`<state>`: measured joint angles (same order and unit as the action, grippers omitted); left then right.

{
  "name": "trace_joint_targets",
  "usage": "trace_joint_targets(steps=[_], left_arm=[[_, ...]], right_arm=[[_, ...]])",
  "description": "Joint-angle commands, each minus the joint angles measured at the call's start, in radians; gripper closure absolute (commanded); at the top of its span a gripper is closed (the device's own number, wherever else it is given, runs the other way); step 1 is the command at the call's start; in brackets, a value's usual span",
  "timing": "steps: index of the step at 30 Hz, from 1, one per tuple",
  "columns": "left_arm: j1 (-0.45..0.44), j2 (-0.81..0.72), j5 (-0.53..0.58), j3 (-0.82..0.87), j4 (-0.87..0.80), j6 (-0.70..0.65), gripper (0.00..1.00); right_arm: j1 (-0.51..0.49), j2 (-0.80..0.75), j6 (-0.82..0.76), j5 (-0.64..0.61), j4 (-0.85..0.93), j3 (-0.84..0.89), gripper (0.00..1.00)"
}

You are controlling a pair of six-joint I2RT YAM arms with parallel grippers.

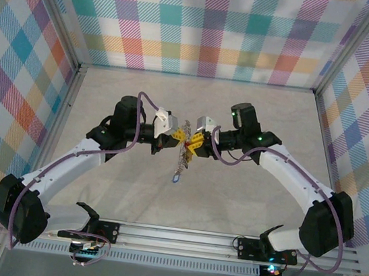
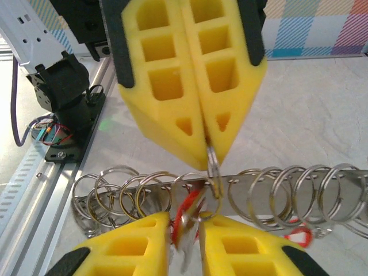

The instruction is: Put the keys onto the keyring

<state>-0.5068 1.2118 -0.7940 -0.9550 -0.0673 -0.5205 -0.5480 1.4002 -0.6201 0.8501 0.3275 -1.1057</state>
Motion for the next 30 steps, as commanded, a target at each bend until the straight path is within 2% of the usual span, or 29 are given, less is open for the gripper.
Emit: trace_joint_targets(steps=[1,17,25,30], left_arm=[[0.007,-0.002,-0.054,0.001,0.069,0.010,1.00],[0.008,0.007,-0.072,-0.005,0.060,0.001,1.00],[0.008,0.006,-0.086,-0.005,0.061,0.002,1.00],[0.007,0.010,-0.095,-0.011,0.061,0.002,1.00]], right_arm=[[0.006,-0.002,0.006,0.015,-0.042,-0.016,0.77],[0.012,-0.059,-0.026,-0.051,-0.035,0.004,0.71],[0.016,-0.047,-0.030,0.010,-0.046,-0.008,0.70],[0.016,-0.023,-0.026,0.049,-0.055,-0.018,0.74]])
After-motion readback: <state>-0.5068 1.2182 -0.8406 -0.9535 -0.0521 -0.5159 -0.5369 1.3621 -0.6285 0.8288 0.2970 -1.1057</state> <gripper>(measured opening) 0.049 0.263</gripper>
